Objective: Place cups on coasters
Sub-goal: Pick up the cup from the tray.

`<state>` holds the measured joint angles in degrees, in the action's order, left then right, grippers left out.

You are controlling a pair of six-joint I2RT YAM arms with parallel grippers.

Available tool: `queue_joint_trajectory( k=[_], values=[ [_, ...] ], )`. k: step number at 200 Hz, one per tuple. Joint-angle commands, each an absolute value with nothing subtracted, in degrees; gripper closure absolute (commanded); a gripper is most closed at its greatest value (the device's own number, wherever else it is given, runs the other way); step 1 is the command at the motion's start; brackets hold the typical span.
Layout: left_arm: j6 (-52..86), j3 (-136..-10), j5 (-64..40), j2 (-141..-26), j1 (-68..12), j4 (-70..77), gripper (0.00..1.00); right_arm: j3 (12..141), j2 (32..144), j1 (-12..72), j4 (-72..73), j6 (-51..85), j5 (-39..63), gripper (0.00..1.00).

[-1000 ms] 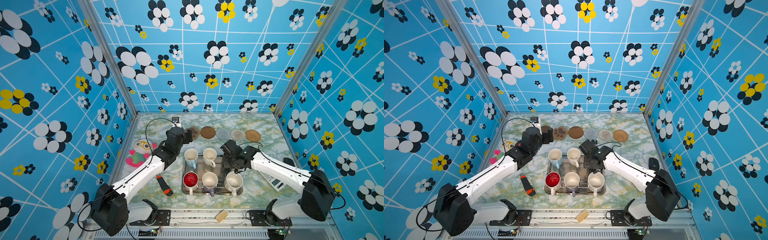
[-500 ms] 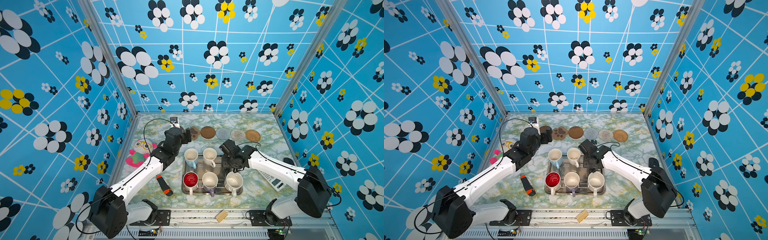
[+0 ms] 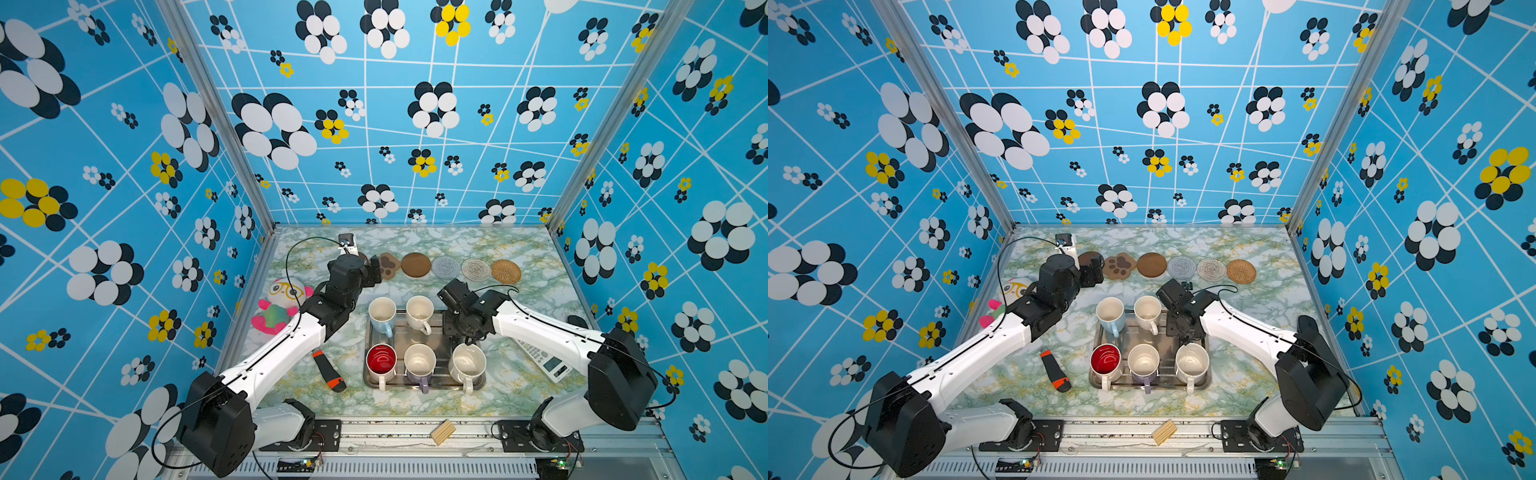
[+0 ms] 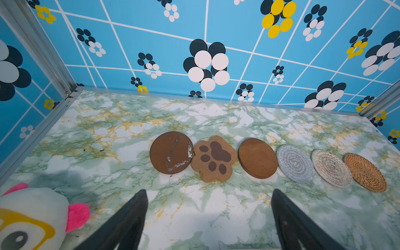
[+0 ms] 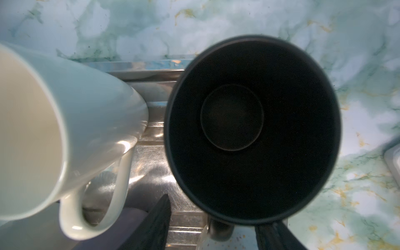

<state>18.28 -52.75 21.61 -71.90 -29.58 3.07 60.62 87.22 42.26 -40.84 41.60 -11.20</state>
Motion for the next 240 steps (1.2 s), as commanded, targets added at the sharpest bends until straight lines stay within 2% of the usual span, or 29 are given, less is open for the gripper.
queue_joint_trajectory(
  k=[1,138,204,240],
  values=[
    [18.7,-51.8,20.8,-71.5,-29.0,4.0,0.1,60.6,87.5,41.7,-39.8,41.8,-10.7,0.38],
    [18.7,-51.5,20.9,-71.2,-28.5,3.6,0.1,61.2,91.3,40.5,-39.6,41.4,-10.7,0.38],
    [18.9,-51.4,20.8,-71.1,-28.2,3.3,0.1,61.9,93.6,39.4,-39.6,40.5,-10.7,0.53],
    [18.9,-51.3,20.8,-70.8,-28.1,3.2,0.1,62.2,94.1,39.3,-39.8,40.3,-10.7,0.65]
  ],
)
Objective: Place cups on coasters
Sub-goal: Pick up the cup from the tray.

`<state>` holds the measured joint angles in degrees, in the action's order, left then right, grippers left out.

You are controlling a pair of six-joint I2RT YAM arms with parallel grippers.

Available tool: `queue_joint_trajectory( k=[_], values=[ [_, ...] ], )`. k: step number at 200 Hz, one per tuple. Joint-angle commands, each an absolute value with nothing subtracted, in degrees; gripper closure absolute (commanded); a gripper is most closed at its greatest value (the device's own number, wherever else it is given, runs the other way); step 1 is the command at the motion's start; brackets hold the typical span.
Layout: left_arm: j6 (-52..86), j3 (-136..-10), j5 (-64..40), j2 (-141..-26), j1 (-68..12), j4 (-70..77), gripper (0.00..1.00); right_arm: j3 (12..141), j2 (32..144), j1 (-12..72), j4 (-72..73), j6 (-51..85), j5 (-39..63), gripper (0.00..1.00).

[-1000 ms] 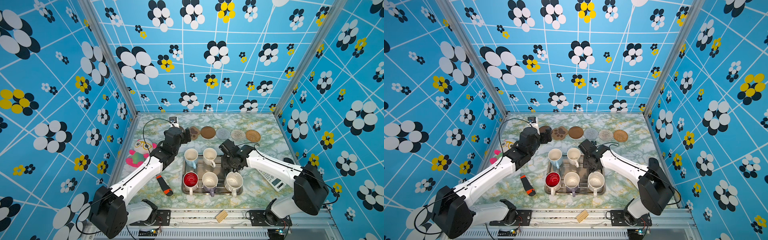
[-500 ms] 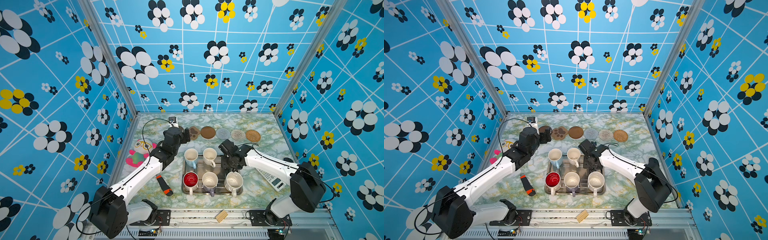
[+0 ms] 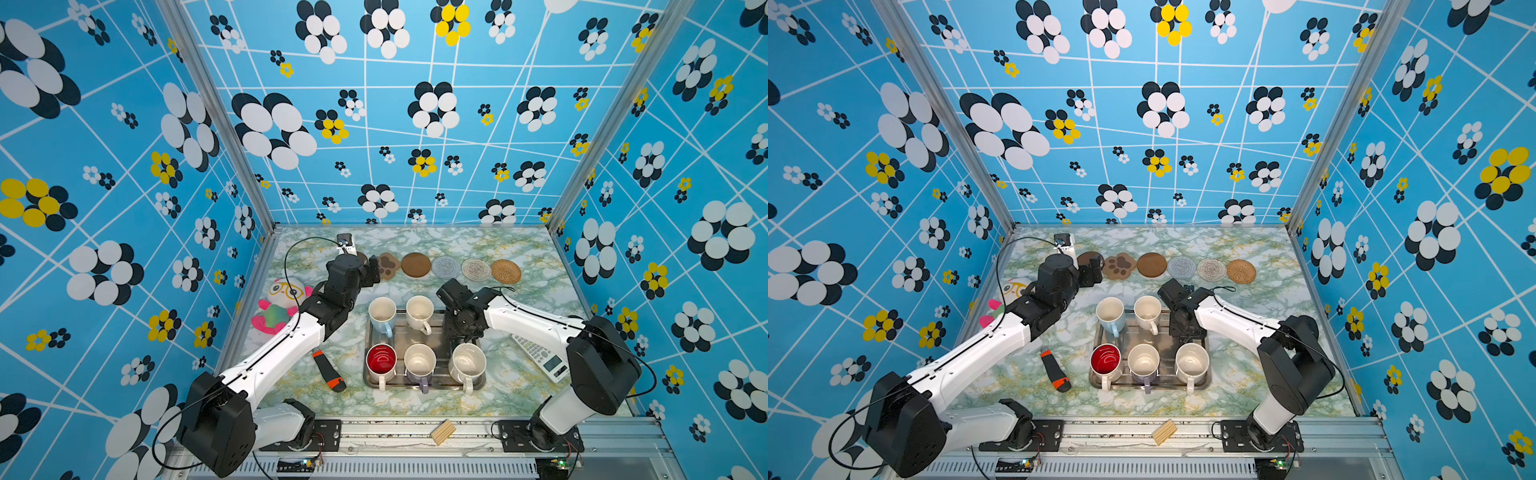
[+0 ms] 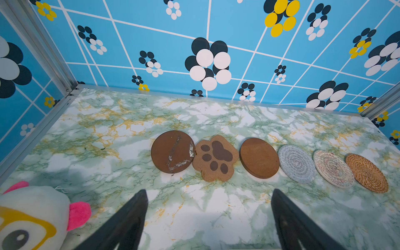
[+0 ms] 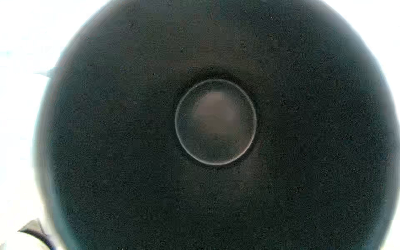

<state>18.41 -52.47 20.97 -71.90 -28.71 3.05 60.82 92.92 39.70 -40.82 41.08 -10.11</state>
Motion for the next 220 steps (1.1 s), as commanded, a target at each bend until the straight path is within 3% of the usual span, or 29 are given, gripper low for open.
queue_joint_trajectory(
  k=[1,39,68,220],
  values=[
    [18.9,-51.3,20.8,-70.8,-28.1,3.2,0.1,62.2,94.1,39.3,-39.8,40.3,-10.7,0.66],
    [18.9,-50.9,20.9,-70.2,-28.0,3.2,0.1,62.5,94.2,39.3,-40.0,40.0,-10.9,0.8],
    [18.9,-50.9,21.0,-70.0,-28.0,3.3,0.1,63.0,94.2,39.2,-40.8,39.9,-11.3,1.0],
    [19.5,-50.4,20.3,-68.9,-27.9,3.4,0.1,63.9,82.7,39.3,-43.1,37.6,-19.2,1.0]
  ],
)
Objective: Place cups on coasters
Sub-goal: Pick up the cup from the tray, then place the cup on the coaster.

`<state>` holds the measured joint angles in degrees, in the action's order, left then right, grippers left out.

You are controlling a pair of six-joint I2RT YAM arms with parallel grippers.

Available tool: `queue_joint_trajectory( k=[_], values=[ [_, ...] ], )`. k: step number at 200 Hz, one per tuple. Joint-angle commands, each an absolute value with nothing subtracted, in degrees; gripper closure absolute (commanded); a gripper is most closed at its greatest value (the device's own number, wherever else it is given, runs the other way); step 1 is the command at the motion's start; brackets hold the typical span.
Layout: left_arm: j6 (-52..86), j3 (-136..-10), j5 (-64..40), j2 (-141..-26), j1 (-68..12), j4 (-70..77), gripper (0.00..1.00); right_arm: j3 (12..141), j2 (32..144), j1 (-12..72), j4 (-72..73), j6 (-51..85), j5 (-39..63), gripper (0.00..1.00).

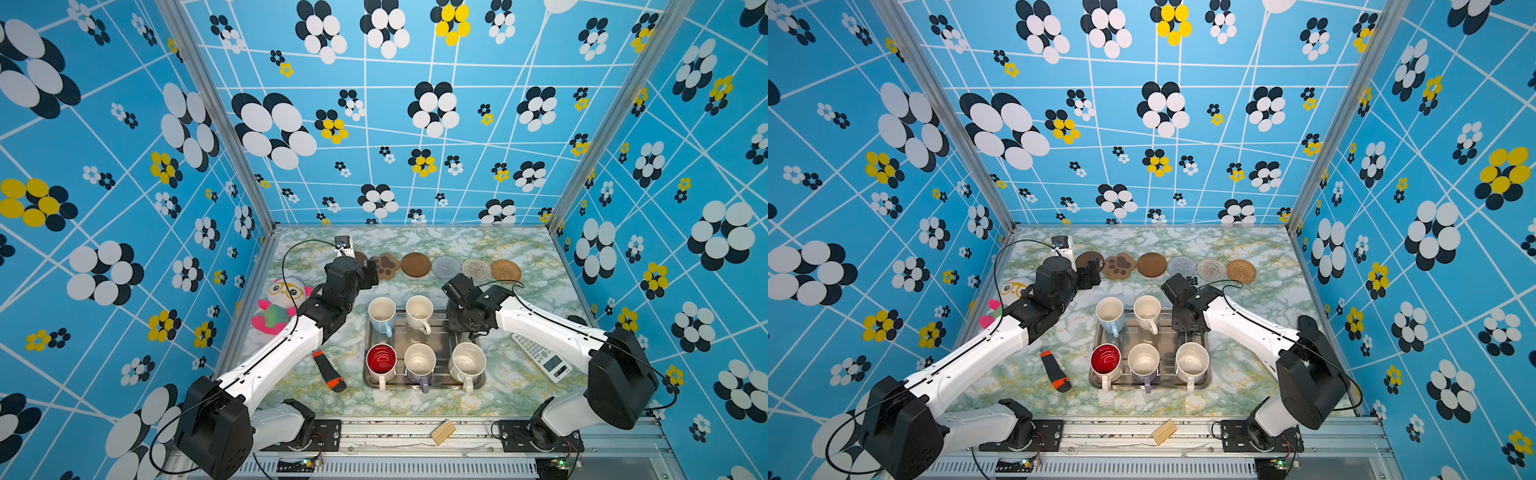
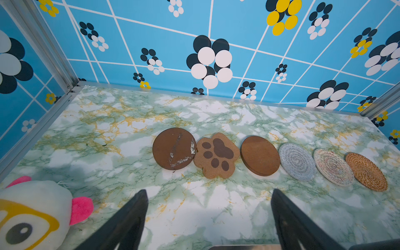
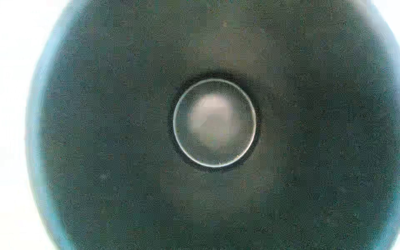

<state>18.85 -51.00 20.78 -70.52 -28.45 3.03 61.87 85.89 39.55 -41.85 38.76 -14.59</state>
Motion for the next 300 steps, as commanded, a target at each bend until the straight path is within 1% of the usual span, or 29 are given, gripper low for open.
queue_joint_trajectory(
  k=[1,46,140,212,259,291,294,300],
  values=[
    [19.6,-50.4,20.3,-69.0,-27.9,3.4,0.1,63.9,82.7,39.3,-43.1,37.5,-19.3,1.0],
    [19.5,-50.4,20.5,-69.2,-27.8,3.3,0.1,67.7,81.7,37.9,-45.3,33.7,-23.2,1.0],
    [19.4,-50.5,21.2,-69.2,-27.7,3.1,0.11,72.5,83.9,25.1,-42.1,24.2,-19.1,1.0],
    [19.4,-50.2,22.1,-70.0,-27.5,3.9,0.11,74.8,89.0,13.3,-33.3,17.2,-16.1,1.0],
    [19.7,-50.4,22.3,-71.4,-27.1,4.6,0.11,77.2,94.6,8.4,-28.4,15.2,-14.9,1.0],
    [19.7,-50.8,22.1,-72.3,-26.7,5.0,0.12,77.4,97.6,7.1,-23.5,12.4,-14.2,1.0],
    [19.7,-50.8,22.1,-72.3,-26.7,5.1,0.12,77.3,97.8,5.3,-23.2,12.3,-14.0,1.0],
    [19.7,-50.7,22.0,-72.5,-26.6,5.2,0.12,77.7,98.4,4.6,-22.9,12.3,-13.8,1.0]
  ],
)
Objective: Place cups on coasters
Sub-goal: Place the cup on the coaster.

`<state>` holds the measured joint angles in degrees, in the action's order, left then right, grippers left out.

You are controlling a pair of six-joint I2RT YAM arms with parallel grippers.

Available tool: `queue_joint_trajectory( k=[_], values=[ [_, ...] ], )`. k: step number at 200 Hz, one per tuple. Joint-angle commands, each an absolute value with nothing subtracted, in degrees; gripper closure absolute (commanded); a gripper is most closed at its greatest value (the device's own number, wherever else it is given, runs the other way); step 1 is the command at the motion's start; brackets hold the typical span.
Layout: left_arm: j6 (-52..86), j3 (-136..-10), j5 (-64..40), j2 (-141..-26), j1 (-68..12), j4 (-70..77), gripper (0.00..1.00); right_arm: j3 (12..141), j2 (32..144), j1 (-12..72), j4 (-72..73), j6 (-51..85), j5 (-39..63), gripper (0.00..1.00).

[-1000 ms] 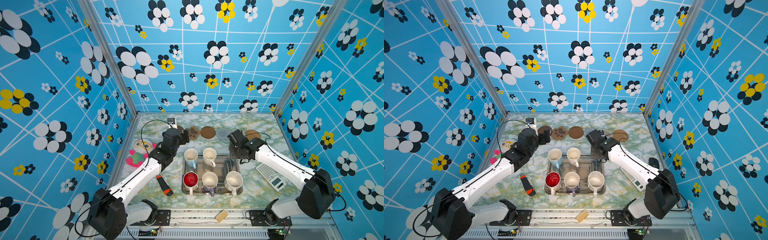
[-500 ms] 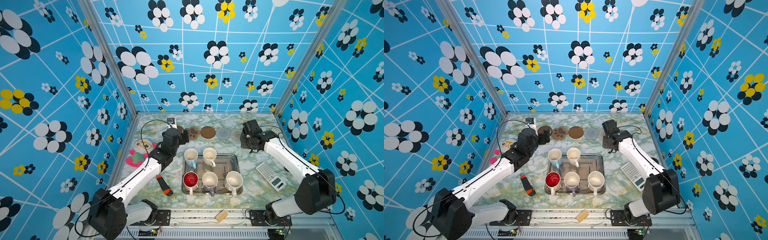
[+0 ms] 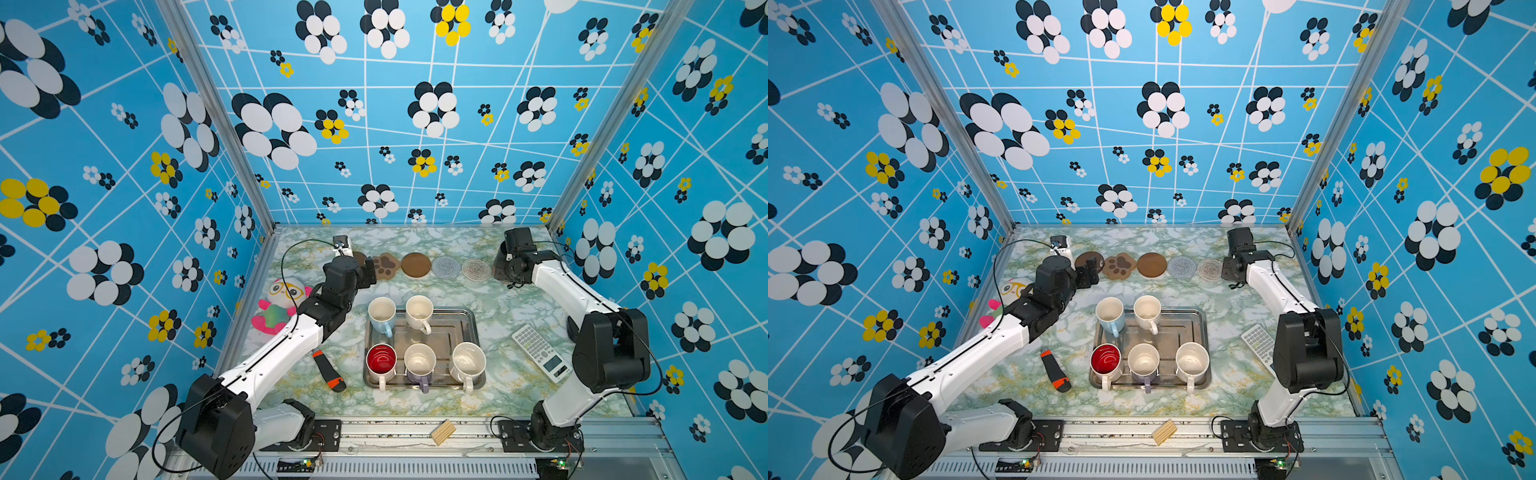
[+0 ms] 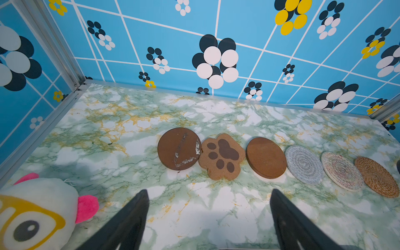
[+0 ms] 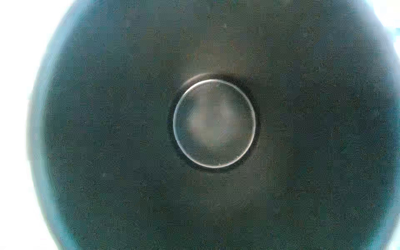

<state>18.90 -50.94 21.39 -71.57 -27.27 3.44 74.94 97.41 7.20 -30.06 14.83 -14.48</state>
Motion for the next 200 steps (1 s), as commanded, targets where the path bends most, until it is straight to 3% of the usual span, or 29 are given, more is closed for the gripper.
queue_joint_trajectory(
  k=[1,106,200],
  values=[
    [19.7,-50.8,21.9,-72.6,-26.6,5.3,0.12,77.7,98.5,4.5,-22.9,12.3,-13.7,1.0],
    [20.4,-51.8,21.0,-73.4,-26.5,4.6,0.12,88.8,111.1,2.4,-25.5,10.9,-10.7,1.0],
    [20.6,-51.7,20.9,-73.4,-26.5,4.6,0.13,87.0,111.1,1.6,-27.1,12.1,-10.9,1.0]
  ],
)
